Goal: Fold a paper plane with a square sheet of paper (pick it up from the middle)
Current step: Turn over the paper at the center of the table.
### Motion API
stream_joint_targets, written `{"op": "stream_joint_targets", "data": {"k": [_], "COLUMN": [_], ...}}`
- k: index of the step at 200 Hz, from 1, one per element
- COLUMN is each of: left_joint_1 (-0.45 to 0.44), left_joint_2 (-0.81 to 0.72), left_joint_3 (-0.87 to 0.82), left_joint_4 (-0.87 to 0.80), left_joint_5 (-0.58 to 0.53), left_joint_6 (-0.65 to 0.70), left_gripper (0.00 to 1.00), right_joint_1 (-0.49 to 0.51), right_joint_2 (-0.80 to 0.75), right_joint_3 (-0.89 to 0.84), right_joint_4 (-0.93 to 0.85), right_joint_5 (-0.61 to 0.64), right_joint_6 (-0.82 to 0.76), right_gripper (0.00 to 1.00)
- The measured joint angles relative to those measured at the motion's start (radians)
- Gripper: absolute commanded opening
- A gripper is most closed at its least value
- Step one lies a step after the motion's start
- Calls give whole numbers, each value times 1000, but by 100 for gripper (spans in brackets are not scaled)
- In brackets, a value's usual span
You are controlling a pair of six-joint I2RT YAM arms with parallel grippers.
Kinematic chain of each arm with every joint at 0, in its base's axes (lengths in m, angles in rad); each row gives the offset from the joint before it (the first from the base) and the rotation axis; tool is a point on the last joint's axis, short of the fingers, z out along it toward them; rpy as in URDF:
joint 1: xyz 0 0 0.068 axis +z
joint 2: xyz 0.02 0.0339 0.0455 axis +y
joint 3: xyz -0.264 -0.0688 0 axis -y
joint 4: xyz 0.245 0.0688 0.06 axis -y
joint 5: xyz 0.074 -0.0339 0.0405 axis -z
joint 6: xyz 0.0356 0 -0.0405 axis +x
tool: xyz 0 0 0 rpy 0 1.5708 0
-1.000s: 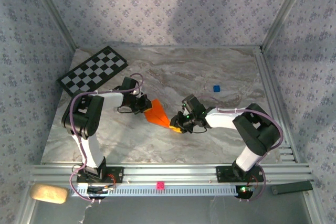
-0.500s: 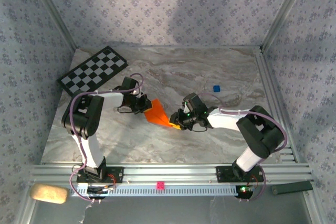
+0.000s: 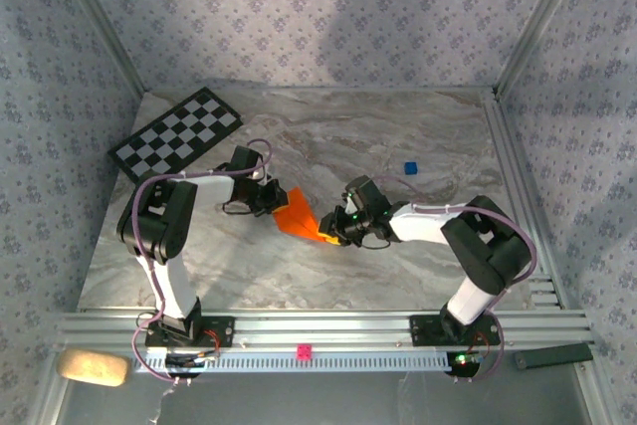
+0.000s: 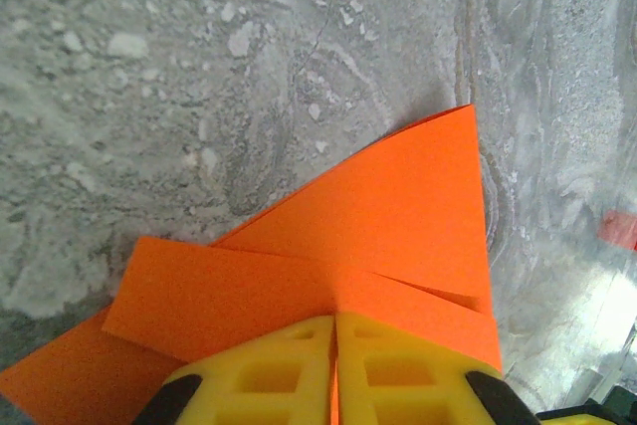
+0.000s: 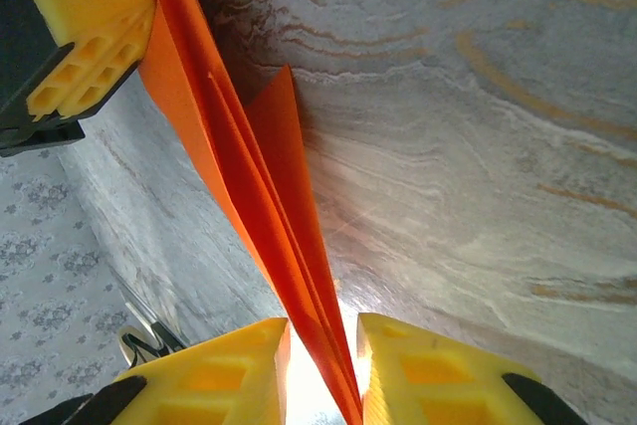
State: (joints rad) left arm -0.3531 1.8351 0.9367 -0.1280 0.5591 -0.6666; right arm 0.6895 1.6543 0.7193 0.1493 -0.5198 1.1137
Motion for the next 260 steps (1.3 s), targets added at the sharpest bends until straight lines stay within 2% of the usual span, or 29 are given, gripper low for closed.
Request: {"op": "stream_joint_targets", "data": {"k": [35,68,104,126,143,169,215,260], "left_joint_1": [0,0,0,-1,-3,-15,-51,-73], "left_joint_2": [0,0,-8,-23,-55,-135,-268,-321], "left_joint_3": [0,0,3,3,3,3,20,14], "left_joint_4": [0,0,-4,-25,-40,-55,-55,-55], "left_joint_5": [2,7,18,17,13,0,-48,-97], "left_joint_6": [0,-5,-16,-19,-26,-27,-31,-35], "left_gripper": [9,14,21,31,38,43,45,45], "right_joint_1": [0,-3,-13,-18,-24,-40,-61,-74], "right_joint_2": [11,12,11,0,-26,-75,-172,-226], "right_joint_3": [6,6,5,5,3,2,2,5], "right_joint_4": [8,8,4,-5,-19,-55,-144,-246], "right_joint_5": [-13,-19,-20,-20,-19,-16,30,114], "right_joint_6": [-13,-35,-61,-84,-100,-136,-223,-266], "right_gripper": [19,12,6,5,5,5,5,5]}}
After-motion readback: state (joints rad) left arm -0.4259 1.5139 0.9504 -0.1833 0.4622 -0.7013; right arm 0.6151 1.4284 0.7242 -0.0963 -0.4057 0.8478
